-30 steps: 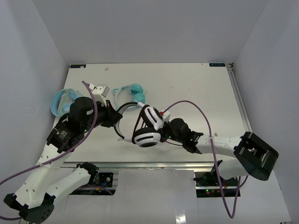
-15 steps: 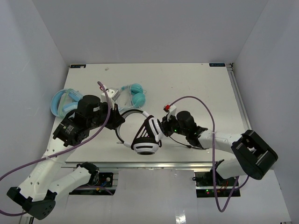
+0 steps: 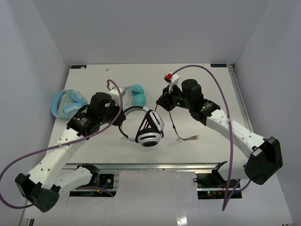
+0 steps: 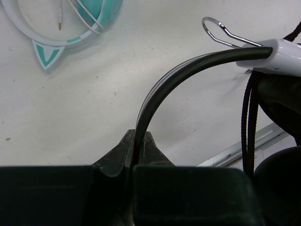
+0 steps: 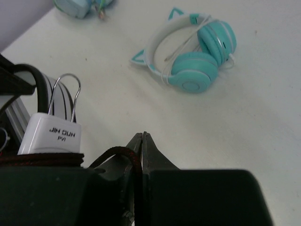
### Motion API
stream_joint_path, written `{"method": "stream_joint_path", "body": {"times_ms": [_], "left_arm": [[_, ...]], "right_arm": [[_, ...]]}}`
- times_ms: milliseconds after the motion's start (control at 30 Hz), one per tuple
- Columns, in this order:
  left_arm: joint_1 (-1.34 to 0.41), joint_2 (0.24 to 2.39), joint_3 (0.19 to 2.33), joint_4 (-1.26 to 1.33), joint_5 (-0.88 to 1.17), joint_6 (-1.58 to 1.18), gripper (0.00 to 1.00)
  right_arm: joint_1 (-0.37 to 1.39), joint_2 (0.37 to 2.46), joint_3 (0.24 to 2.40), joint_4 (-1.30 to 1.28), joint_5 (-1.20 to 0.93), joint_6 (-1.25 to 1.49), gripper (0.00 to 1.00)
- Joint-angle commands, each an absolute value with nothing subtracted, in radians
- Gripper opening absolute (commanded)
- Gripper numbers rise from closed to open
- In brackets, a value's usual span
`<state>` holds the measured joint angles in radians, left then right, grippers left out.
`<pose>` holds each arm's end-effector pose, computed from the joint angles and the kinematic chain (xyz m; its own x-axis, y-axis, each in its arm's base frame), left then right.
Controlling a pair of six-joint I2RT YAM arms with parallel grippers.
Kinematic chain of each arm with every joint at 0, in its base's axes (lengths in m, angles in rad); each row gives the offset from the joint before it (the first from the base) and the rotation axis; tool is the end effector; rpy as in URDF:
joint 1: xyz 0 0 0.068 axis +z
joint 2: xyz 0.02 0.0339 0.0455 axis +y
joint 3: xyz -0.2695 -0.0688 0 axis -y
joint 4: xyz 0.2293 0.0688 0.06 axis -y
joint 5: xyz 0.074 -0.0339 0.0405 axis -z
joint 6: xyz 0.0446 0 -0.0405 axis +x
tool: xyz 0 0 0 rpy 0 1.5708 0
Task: Wrap the headphones
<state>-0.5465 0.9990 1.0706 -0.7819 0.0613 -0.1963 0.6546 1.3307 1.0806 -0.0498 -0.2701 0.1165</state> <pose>0.1596 -0.1003 0.3391 -0.6553 0.1708 -0.7358 0.4390 0.8788 -0.1871 0.2345 0.1949 0.3421 -0.3245 -0.1078 -0.9397 -0.7564 0.6261 0.1893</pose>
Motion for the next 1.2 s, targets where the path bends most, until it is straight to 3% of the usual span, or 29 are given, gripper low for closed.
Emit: {"method": "stream_joint_path", "body": {"times_ms": [0, 200, 467, 633, 1033, 1167], "left_arm": [[-0.555, 1.032, 1.076, -0.740, 0.080, -0.205, 0.00], [-0.571, 1.176, 1.112, -0.716, -0.034, -0.173, 0.00], [-0.721, 1.307, 1.136, -0.684, -0.423, -0.161, 0.00], [-0.756, 1.327, 1.146, -0.677, -0.543, -0.170, 0.00], [-0.793, 1.248, 1.084, -0.538, -0.448, -0.037, 0.00], [-0.793, 1.283, 1.075, -0.531, -0.524, -0.037, 0.00]], "right_arm": [[0.632, 1.400, 1.268, -0.312, -0.263, 0.031, 0.08], [0.632, 1.430, 1.318, -0.410, -0.206, -0.022, 0.08], [0.632, 1.452, 1.390, -0.454, -0.227, -0.034, 0.08], [0.632, 1.444, 1.396, -0.460, -0.232, -0.032, 0.08], [0.632, 1.503, 1.484, -0.474, -0.251, -0.013, 0.08], [0.632, 1.510, 1.500, -0.480, -0.284, -0.008, 0.08]]}}
